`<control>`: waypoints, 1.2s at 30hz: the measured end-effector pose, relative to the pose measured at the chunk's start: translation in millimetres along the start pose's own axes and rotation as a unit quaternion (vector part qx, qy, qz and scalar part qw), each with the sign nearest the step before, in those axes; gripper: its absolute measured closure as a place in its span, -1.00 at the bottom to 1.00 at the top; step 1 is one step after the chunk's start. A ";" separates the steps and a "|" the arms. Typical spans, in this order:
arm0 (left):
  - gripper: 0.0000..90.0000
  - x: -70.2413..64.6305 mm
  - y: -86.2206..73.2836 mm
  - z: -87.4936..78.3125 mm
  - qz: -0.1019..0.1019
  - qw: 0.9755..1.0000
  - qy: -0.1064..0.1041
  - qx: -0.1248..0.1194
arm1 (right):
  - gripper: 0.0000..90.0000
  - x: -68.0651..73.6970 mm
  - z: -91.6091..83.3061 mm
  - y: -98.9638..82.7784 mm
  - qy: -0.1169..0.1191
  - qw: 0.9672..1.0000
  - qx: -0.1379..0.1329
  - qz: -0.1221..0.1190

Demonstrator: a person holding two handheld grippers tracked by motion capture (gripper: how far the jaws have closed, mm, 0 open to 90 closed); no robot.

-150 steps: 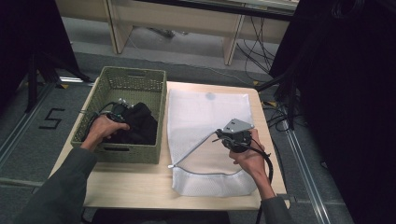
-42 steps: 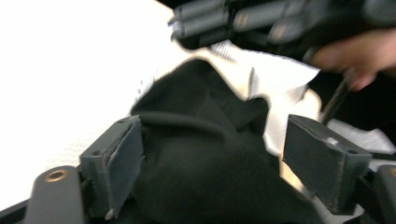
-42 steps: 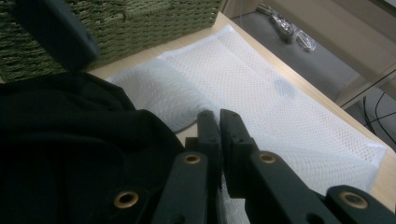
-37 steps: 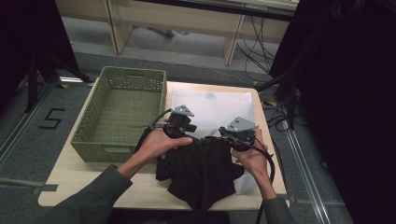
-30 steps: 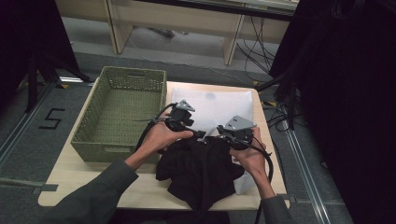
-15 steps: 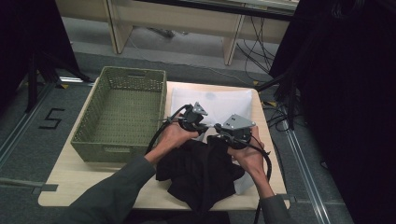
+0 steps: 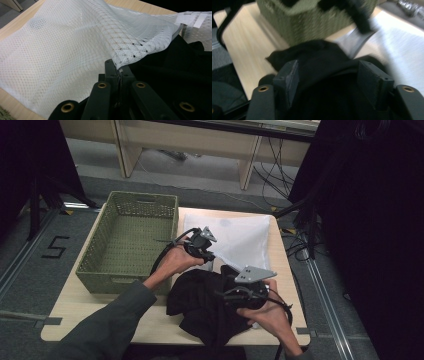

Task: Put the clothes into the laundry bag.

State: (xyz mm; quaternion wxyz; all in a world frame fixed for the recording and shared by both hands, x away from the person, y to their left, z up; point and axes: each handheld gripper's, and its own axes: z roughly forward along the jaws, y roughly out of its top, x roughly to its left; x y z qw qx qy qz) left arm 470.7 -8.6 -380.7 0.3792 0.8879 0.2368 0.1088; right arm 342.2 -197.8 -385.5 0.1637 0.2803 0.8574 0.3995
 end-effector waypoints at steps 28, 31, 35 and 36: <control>0.97 1.9 -3.2 -9.7 0.024 0.999 -0.038 0.023 | 0.83 -81.0 72.3 -39.2 -0.167 0.978 0.126 -0.001; 0.97 4.2 -2.9 -8.2 0.024 0.998 -0.041 0.028 | 0.29 -79.4 54.4 -32.9 -0.162 0.982 0.099 0.026; 0.97 4.6 -2.6 -7.2 0.012 0.999 -0.045 0.022 | 0.07 -70.2 30.0 -21.8 -0.147 0.987 0.058 0.030; 0.97 6.3 -2.4 -7.7 0.017 0.999 -0.044 0.026 | 0.02 -66.6 22.3 -17.7 -0.140 0.989 0.046 0.031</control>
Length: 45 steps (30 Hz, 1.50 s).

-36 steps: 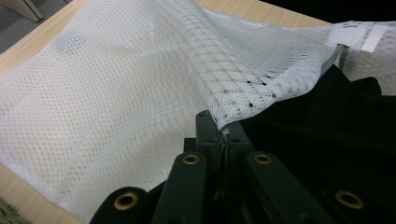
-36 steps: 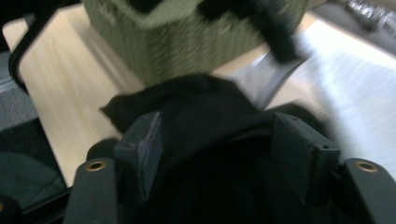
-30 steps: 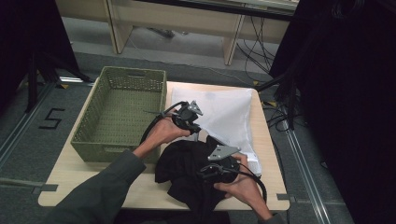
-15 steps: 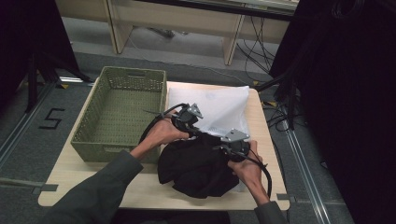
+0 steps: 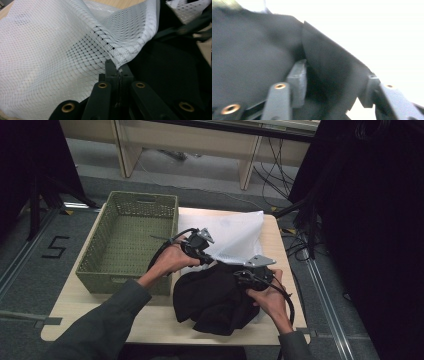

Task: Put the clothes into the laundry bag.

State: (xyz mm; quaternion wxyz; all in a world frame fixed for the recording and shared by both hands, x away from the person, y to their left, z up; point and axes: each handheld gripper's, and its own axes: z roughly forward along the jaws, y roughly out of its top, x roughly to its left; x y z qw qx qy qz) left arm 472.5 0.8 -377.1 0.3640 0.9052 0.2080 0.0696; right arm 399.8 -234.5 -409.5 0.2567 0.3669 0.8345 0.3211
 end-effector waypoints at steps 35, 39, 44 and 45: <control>0.97 1.2 -1.3 -7.7 0.002 1.000 0.001 0.005 | 0.79 20.7 2.9 13.4 -0.001 0.994 0.000 -0.110; 0.97 -0.4 -1.1 -10.1 -0.006 1.000 -0.005 -0.001 | 0.79 10.8 18.5 7.4 -0.047 0.992 0.018 -0.115; 0.97 -1.3 -1.0 -8.1 -0.008 1.000 -0.016 -0.002 | 0.71 12.6 55.8 10.8 -0.062 0.996 0.028 -0.066; 0.97 -1.1 -0.6 -7.9 -0.011 1.000 -0.018 -0.005 | 0.67 14.2 61.8 13.0 -0.055 0.996 0.028 -0.061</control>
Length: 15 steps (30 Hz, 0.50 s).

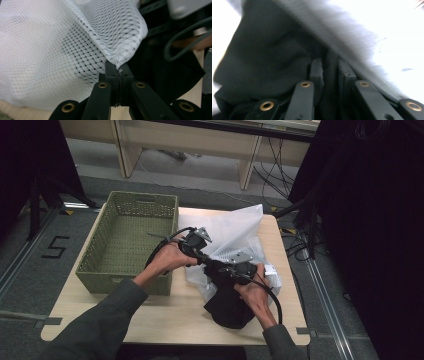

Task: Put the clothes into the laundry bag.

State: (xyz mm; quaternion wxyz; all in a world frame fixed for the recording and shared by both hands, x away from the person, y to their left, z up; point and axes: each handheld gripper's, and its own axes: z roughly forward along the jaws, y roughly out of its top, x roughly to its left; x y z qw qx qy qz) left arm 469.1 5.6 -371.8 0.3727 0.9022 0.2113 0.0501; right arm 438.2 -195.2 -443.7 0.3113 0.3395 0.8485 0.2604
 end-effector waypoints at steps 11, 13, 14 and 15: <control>0.97 6.2 0.0 -2.4 -0.010 1.000 0.008 -0.014 | -0.06 -1.1 -57.5 -1.8 0.112 0.990 -0.068 0.051; 0.97 6.8 -0.1 -2.7 -0.013 1.000 0.010 -0.016 | -0.12 -4.1 -73.8 -13.6 0.129 0.989 -0.059 0.048; 0.97 7.0 -0.1 -2.6 -0.014 1.000 0.010 -0.016 | -0.12 -1.4 -81.6 -30.3 0.147 0.987 -0.041 0.049; 0.97 7.3 0.1 -2.4 -0.014 1.000 0.011 -0.015 | -0.12 -1.4 -81.6 -30.3 0.147 0.987 -0.041 0.049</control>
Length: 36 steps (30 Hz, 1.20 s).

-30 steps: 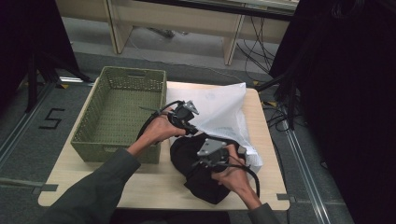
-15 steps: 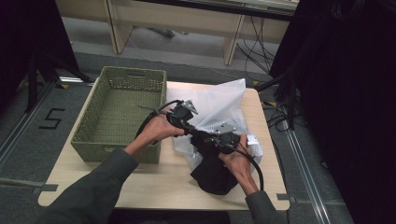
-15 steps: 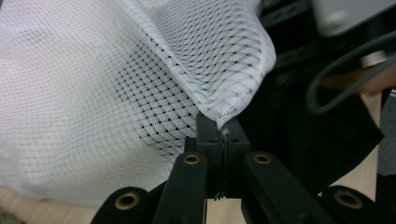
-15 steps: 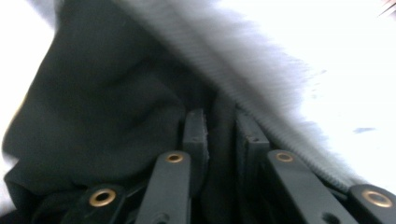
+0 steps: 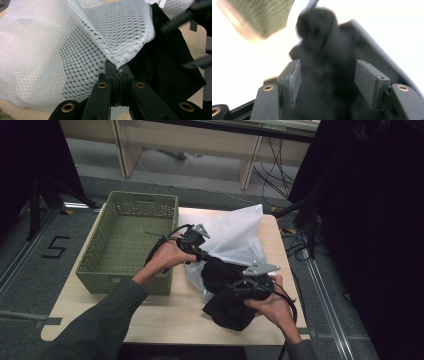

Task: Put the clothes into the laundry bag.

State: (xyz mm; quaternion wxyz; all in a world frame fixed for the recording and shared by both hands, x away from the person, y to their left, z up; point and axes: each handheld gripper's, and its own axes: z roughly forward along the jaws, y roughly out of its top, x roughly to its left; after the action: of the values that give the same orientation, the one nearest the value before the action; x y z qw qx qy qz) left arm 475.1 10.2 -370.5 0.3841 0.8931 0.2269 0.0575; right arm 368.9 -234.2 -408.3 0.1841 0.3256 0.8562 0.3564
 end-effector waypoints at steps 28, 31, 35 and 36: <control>0.97 -10.4 8.0 -5.9 0.027 1.000 -0.004 0.016 | 0.96 8.3 53.7 -6.3 -0.029 0.997 0.038 -0.066; 0.97 -12.3 9.3 -5.8 0.023 1.000 -0.007 0.011 | 0.96 -4.9 60.7 17.5 -0.059 0.998 0.008 -0.032; 0.97 -10.1 9.4 -5.5 0.022 1.000 -0.005 0.012 | 0.96 -18.3 80.5 37.2 -0.093 0.995 -0.003 -0.042; 0.97 -9.2 8.9 -5.2 0.025 1.000 -0.004 0.014 | 0.95 -20.6 89.8 36.5 -0.099 0.994 0.004 -0.051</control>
State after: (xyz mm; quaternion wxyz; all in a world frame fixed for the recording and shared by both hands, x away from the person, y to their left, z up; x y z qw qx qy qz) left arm 468.7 4.1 -359.8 0.3706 0.9041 0.2042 0.0603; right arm 448.5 -184.8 -440.8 0.2841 0.3162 0.8507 0.3093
